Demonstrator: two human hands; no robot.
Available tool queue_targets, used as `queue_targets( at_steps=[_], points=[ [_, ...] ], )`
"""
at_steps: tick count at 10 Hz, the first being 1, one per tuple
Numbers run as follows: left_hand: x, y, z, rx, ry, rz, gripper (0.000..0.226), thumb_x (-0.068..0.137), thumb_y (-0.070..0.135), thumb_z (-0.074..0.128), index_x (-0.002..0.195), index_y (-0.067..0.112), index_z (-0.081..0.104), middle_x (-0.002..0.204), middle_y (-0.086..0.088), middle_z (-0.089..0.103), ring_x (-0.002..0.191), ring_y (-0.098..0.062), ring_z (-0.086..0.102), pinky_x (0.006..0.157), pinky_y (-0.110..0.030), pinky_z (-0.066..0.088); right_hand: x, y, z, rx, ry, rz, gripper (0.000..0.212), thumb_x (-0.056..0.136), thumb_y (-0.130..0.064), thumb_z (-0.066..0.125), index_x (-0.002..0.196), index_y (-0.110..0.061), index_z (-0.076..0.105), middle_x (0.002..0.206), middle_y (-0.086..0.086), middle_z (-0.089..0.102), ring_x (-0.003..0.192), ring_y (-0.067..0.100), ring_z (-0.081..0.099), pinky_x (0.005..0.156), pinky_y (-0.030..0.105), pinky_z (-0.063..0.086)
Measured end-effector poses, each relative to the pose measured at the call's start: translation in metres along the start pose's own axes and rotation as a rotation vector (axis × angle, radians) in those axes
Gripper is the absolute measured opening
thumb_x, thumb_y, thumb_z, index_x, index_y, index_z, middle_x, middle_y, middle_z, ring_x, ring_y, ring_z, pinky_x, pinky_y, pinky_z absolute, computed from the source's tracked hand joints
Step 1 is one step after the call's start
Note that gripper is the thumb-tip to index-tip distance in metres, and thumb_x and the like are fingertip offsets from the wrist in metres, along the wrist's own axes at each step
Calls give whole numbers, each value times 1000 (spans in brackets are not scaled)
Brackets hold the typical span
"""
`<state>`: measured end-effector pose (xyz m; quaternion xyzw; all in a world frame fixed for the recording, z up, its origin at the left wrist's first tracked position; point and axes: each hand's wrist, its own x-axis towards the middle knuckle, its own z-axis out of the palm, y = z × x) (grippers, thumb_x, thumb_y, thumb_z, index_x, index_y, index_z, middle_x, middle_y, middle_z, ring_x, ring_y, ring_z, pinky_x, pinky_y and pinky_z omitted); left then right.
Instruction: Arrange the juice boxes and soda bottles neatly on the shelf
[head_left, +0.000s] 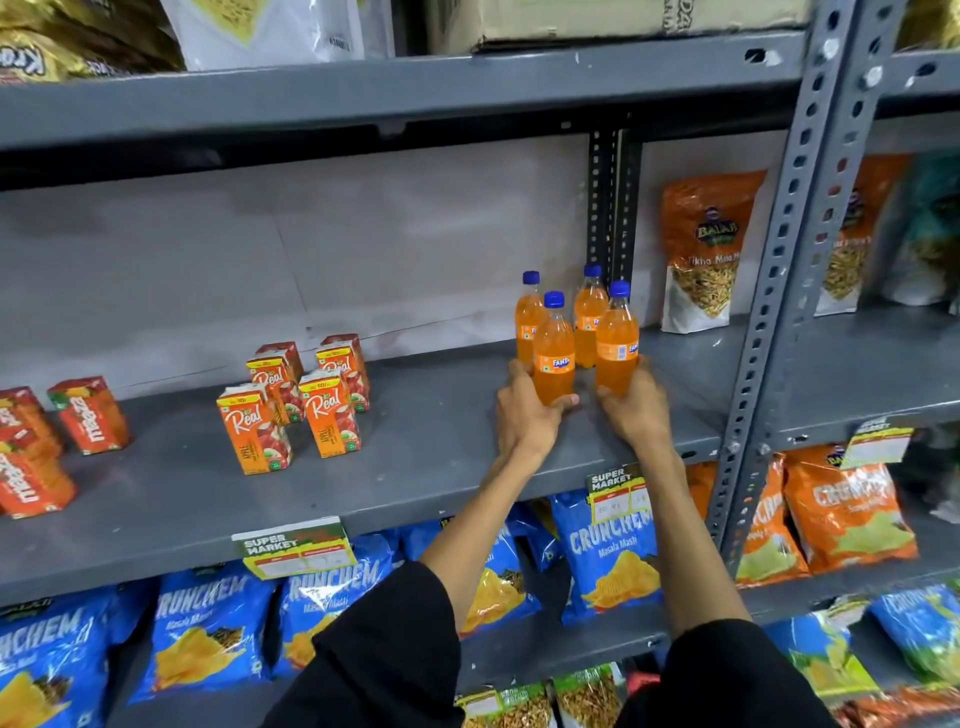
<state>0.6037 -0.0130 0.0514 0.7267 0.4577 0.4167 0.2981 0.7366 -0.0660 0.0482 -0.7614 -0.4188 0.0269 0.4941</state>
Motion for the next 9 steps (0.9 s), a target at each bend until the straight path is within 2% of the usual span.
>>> queue_targets(
  at_steps=[2,3,6,8,9],
  points=[
    [3,-1,0,6,-5,33,70,70,47,87,121,20,47,124,-5,68,110,-27,67,89,-47,58,-1,-1,0,10,-20,-11,32,90,-14,61,118,-3,51,115,18,62,107,35,61,80,32,42],
    [7,-4,2,12,-15,46,71,69,48,87,120,19,47,124,-5,67,109,-26,67,88,-46,58,-1,0,2,18,10,-14,38,88,-15,65,121,-4,50,117,17,62,110,34,61,84,35,45],
    [3,-2,-1,-4,-33,44,71,71,46,88,121,19,46,125,-6,66,110,-27,66,88,-47,58,-7,-6,1,-8,64,13,37,87,-15,69,118,-1,55,117,20,65,110,35,62,83,31,41],
    [-6,1,-16,-87,-119,12,75,76,39,86,130,14,41,135,-10,59,121,-28,59,91,-38,50,-19,-15,-2,25,127,57,45,86,-23,70,117,2,49,114,24,64,106,40,63,82,40,50],
    [-33,-8,-50,-38,-182,60,62,88,38,75,134,14,43,137,-9,58,125,-26,55,91,-32,44,-59,-20,6,5,227,12,40,91,-22,63,121,0,48,117,22,61,110,39,59,87,42,47]
  ],
)
